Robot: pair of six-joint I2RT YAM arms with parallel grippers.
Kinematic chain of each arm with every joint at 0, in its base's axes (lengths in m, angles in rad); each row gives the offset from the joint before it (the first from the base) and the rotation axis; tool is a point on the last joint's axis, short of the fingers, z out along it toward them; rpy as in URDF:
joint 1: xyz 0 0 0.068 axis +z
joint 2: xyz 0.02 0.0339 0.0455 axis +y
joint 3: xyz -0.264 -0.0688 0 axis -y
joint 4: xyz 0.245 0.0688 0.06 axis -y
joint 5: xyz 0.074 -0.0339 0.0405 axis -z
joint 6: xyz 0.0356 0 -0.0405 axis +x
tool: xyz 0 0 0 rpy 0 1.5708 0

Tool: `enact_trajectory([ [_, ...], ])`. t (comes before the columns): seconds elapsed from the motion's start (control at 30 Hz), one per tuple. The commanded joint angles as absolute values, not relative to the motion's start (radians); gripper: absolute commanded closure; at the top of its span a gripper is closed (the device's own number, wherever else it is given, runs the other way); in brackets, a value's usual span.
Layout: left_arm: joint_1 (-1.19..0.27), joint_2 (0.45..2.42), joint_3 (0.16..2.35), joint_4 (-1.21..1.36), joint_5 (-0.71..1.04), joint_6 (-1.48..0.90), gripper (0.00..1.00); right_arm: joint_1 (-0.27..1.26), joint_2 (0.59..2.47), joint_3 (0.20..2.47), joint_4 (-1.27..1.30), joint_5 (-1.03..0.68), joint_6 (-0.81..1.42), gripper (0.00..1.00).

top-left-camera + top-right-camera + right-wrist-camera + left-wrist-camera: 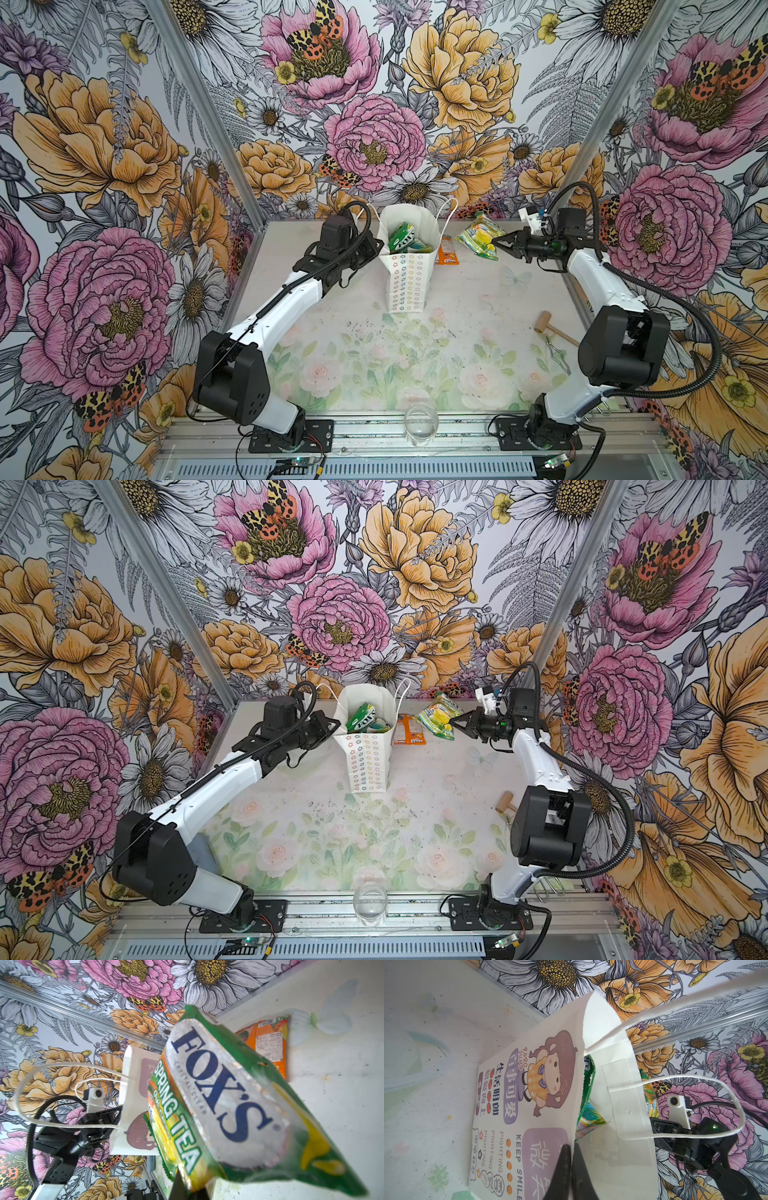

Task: Place the snacks into the paper bag
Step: 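Lift the Fox's packet up off the table with the right gripper, then carry the Fox's packet toward the bag opening with the right gripper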

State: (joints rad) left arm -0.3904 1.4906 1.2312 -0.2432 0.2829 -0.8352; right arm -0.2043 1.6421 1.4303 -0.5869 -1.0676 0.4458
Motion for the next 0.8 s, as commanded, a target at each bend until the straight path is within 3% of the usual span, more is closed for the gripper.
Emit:
enact_trajectory([
  [0.0, -0.396, 1.498, 1.233, -0.206, 0.314, -0.833, 0.94, -0.211, 1.565, 1.516, -0.557, -1.119, 0.498, 1.0],
  [0.53, -0.398, 1.506, 1.237, -0.195, 0.319, -0.836, 0.94, -0.199, 1.434, 1.82, -0.555, -1.11, 0.655, 1.0],
  [0.77, -0.405, 1.507, 1.239, -0.191, 0.319, -0.839, 0.94, -0.076, 1.391, 1.892, -0.558, -1.031, 0.678, 1.0],
])
